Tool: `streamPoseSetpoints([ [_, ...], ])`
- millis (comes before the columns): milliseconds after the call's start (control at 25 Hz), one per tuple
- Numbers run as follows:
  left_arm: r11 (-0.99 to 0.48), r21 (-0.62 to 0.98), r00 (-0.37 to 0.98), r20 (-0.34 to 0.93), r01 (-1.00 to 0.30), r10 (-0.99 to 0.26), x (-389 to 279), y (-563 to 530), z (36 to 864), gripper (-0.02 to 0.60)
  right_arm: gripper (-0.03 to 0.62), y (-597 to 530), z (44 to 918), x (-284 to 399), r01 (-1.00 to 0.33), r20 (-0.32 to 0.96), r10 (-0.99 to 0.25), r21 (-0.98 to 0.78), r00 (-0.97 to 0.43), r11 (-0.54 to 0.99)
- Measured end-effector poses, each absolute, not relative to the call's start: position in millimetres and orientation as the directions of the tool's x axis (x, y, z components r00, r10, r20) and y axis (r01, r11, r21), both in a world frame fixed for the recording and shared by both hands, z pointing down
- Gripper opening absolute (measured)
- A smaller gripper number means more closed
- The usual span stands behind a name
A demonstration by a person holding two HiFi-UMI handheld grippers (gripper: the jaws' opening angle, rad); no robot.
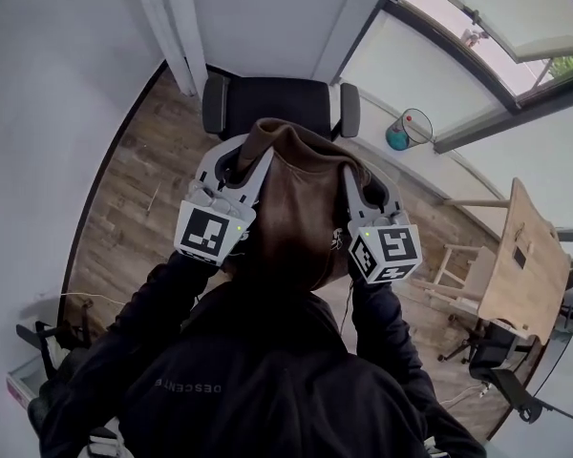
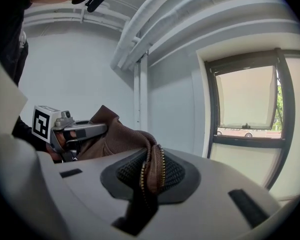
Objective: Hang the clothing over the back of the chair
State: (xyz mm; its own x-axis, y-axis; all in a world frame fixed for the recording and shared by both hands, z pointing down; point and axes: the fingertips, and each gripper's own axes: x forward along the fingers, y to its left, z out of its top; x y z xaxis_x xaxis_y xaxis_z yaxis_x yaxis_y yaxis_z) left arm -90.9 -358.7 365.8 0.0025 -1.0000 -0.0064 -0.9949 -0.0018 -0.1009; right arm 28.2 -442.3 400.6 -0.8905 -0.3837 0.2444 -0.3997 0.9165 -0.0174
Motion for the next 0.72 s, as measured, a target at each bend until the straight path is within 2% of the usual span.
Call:
streamPoseSetpoints([
  [280, 0.037, -0.088, -0.040, 0.027, -0.995, -0.999, -104, -362, 386, 0.086, 0.101, -449, 423, 14, -0.366, 0.291, -0.333, -0.067, -0.897, 0.928],
  [440, 0.041, -0.075, -0.043, 0.017, -0.996, -0.999, -106, -360, 387, 0.111, 0.129, -450, 428, 11, -0.358, 0.298, -0.317, -0.091, -0.900, 0.929],
  [560, 0.052, -0.080, -0.054, 0.025, -0.995, -0.998, -106, -362, 389, 0.147, 0.161, -452, 430, 10, -0.366, 0.299, -0.324, -0.095, -0.897, 0.926],
  [720, 0.071, -0.078, -0.074, 0.038, -0.994, -0.997, -112, -362, 390, 0.236, 0.206, -454, 430, 13, -0.390, 0.301, -0.347, -0.095, -0.888, 0.916],
])
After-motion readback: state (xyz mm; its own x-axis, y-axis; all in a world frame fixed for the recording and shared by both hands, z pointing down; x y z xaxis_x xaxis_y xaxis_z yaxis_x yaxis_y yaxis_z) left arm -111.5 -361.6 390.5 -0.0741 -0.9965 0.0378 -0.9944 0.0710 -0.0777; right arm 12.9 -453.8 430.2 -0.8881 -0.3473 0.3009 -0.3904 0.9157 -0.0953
